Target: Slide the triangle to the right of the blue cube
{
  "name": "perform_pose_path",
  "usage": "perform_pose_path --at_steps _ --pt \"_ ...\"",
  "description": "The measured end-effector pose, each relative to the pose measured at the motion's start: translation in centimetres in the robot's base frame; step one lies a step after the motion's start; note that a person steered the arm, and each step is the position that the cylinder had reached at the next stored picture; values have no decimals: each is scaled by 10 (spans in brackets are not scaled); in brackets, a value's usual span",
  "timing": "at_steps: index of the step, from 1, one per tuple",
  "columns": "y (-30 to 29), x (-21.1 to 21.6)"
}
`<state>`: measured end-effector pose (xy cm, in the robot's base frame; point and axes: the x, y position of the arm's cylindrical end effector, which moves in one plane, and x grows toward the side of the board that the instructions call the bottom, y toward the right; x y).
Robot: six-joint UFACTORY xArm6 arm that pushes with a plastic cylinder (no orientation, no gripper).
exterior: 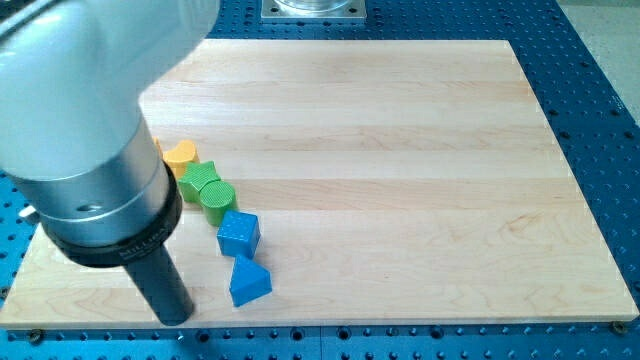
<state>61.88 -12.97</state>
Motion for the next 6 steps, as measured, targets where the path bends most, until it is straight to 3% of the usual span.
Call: perform_pose_path --at_steps 4,6 --pt "12 0" --pt "86 -19"
